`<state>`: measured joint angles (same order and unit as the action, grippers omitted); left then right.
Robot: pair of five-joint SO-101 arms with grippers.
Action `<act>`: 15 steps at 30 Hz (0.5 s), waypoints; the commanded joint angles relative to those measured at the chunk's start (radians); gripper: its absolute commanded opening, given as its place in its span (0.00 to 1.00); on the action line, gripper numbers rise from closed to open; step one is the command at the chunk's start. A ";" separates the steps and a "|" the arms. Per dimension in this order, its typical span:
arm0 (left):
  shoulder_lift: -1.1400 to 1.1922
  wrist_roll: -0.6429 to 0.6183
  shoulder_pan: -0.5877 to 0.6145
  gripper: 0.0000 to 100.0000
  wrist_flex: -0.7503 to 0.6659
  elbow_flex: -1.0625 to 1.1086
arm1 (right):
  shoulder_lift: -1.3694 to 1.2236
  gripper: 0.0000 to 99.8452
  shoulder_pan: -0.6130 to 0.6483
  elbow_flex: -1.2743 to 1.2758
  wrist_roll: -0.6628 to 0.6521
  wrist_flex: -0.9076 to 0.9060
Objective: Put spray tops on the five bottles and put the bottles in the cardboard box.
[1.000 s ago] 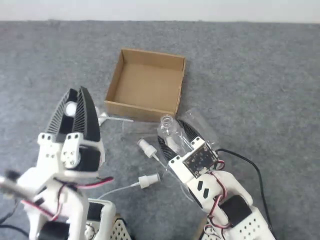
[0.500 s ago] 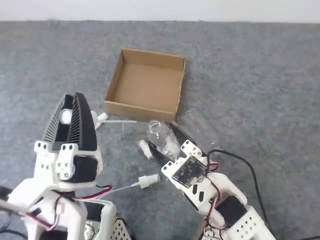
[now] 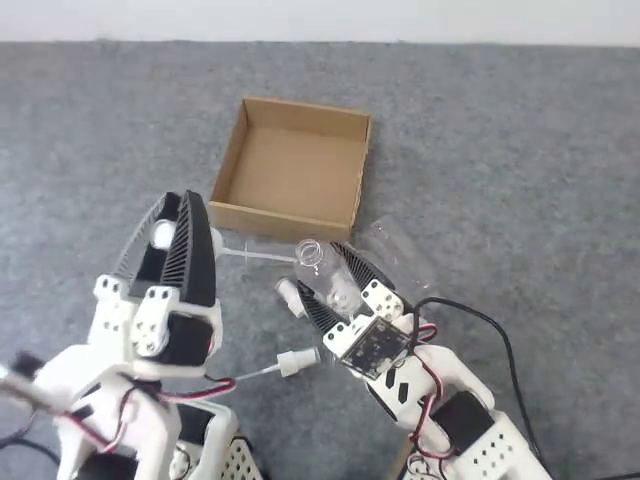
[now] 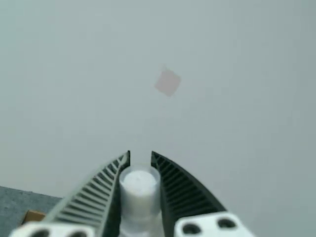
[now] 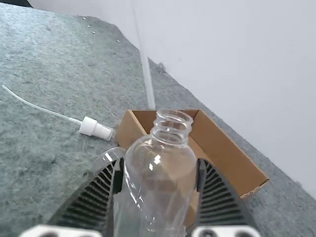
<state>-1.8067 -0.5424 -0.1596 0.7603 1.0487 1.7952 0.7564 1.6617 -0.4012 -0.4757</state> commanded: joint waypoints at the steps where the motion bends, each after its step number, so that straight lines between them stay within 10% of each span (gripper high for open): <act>1: -0.017 -0.002 -0.005 0.01 0.000 -0.002 | 0.007 0.06 0.019 0.021 -0.032 0.027; 15: -0.017 0.034 0.002 0.01 0.000 -0.005 | 0.012 0.06 0.070 0.021 -0.032 -0.001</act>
<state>-1.8067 -0.5286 -0.1596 0.7603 1.0533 1.7952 0.8117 1.6617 -0.4196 -0.4757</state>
